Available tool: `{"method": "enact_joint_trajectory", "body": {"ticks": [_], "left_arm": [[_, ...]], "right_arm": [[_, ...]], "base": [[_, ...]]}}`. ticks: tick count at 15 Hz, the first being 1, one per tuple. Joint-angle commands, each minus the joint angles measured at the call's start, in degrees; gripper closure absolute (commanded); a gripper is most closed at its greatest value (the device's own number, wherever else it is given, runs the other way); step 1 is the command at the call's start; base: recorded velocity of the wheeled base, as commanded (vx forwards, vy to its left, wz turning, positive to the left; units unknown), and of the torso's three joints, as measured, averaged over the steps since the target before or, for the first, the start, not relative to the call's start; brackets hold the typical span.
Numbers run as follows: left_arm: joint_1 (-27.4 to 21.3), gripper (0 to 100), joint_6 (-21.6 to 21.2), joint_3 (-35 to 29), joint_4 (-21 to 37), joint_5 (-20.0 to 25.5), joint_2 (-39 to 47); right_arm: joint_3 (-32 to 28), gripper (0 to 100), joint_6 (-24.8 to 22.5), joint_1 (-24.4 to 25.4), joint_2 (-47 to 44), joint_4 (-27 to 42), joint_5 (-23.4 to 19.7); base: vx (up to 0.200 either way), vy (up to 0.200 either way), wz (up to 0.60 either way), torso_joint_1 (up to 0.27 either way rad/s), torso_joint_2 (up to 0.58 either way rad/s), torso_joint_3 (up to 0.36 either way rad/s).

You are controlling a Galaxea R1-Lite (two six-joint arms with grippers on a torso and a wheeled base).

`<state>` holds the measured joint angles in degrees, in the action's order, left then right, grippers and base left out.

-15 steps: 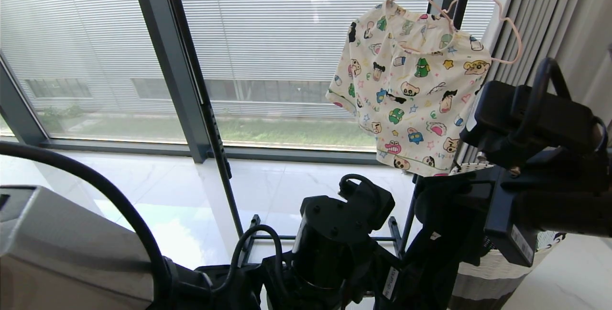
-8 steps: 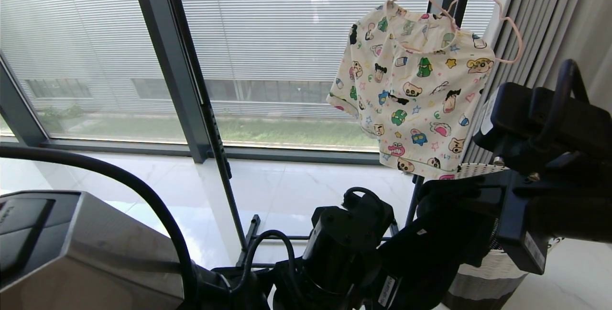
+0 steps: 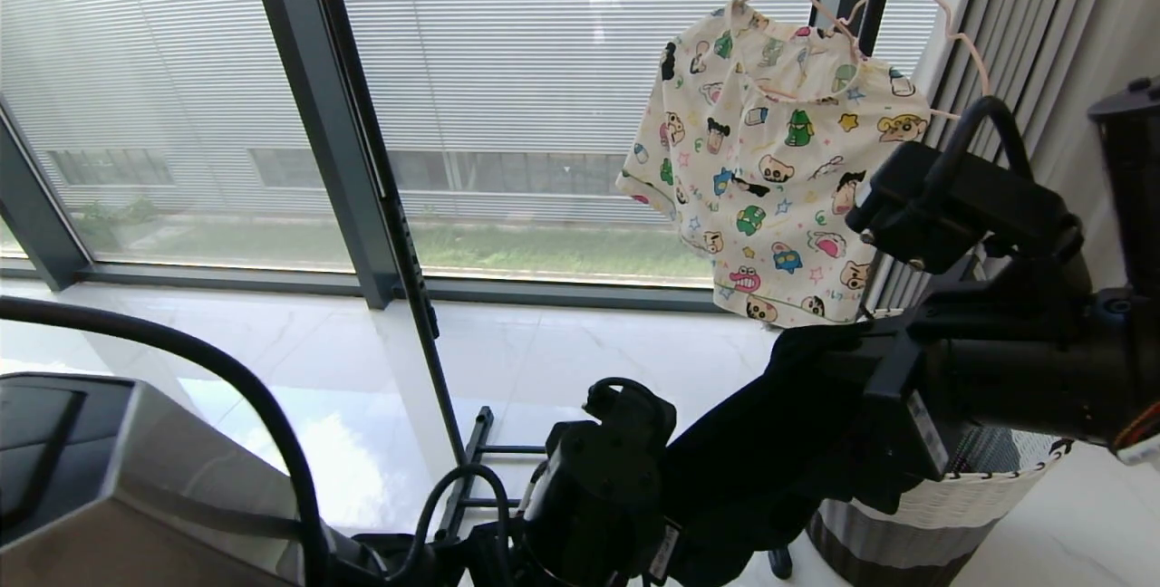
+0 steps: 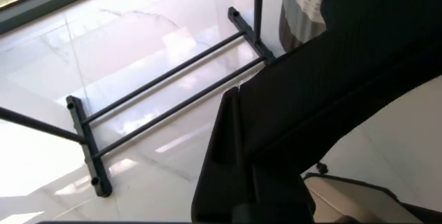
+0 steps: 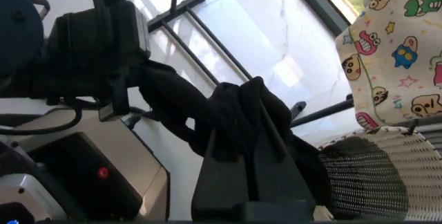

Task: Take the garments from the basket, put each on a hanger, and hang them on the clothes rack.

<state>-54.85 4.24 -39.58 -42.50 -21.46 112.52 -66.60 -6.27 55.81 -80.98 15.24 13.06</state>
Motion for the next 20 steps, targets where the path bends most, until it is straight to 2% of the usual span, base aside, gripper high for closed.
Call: {"method": "enact_joint_trajectory", "body": {"ticks": [1, 2, 3, 5, 7, 8, 10, 14, 15, 16, 17, 19, 20], "left_arm": [[3.3, 100, -0.1, 1.9, 0.5, -0.1, -6.9], [6.9, 100, -0.1, 1.6, 7.3, 0.1, -14.5], [8.2, 100, -0.1, 1.4, 10.9, 0.4, -17.7], [13.2, 100, -0.1, -2.3, 27.1, 6.3, -31.1], [15.2, 100, -0.1, -8.7, 40.2, 9.1, -37.4], [15.2, 100, -0.2, -12.1, 44.6, 9.6, -38.9], [14.9, 100, -1.8, -16.4, 45.6, 9.7, -38.4], [14.7, 100, -12.0, -18.3, 45.7, 9.9, -37.4], [14.0, 100, -13.3, -19.0, 45.7, 12.1, -37.4], [13.1, 100, -13.6, -21.6, 45.7, 17.0, -36.8], [13.0, 100, -13.6, -24.9, 45.7, 19.1, -34.6], [12.8, 100, -13.7, -30.3, 47.6, 19.1, -31.7], [12.0, 100, -14.2, -32.9, 51.7, 19.1, -31.3]], "right_arm": [[0.0, 100, 0.0, -0.2, -3.3, -1.3, 0.0], [-0.2, 100, -0.1, 0.1, -6.0, -4.8, 0.0], [-0.3, 100, -0.1, 0.2, -7.0, -6.4, 0.0], [-0.6, 100, -0.8, 0.4, -11.7, -18.5, -0.1], [-0.6, 100, -2.4, 0.4, -12.6, -22.0, -0.1], [-0.5, 100, -2.8, 0.4, -12.1, -22.0, -0.1], [-0.5, 100, -2.9, -0.3, -10.8, -21.8, -0.1], [-0.4, 100, -4.3, -4.1, -5.1, -16.3, -0.2], [-0.4, 100, -4.3, -5.2, -3.4, -14.8, -0.3], [-0.6, 100, -4.4, -6.2, -1.8, -13.9, -0.8], [-1.2, 100, -5.3, -7.6, -0.9, -13.3, -1.8], [-4.6, 100, -8.6, -11.4, -0.3, -10.5, -5.8], [-7.2, 100, -8.9, -12.7, -0.4, -8.3, -7.4]], "base": [[0.000, 0.000, 0.00, 0.000, 0.00, 0.000], [0.000, 0.000, 0.00, 0.000, 0.00, 0.000], [0.000, 0.000, 0.00, 0.000, 0.00, 0.000], [0.000, 0.000, 0.00, 0.000, 0.00, 0.000], [0.000, 0.000, 0.00, 0.000, 0.00, 0.000], [0.000, 0.000, 0.00, 0.000, 0.00, 0.000], [0.000, 0.000, 0.00, 0.000, 0.00, 0.000], [0.000, 0.000, 0.00, 0.000, 0.00, 0.000], [0.000, 0.000, 0.00, 0.000, 0.00, 0.000], [0.000, 0.000, 0.00, 0.000, 0.00, 0.000], [0.000, 0.000, 0.00, 0.000, 0.00, 0.000], [0.000, 0.000, 0.00, 0.000, 0.00, 0.000], [0.000, 0.000, 0.00, 0.000, 0.00, 0.000]]}}
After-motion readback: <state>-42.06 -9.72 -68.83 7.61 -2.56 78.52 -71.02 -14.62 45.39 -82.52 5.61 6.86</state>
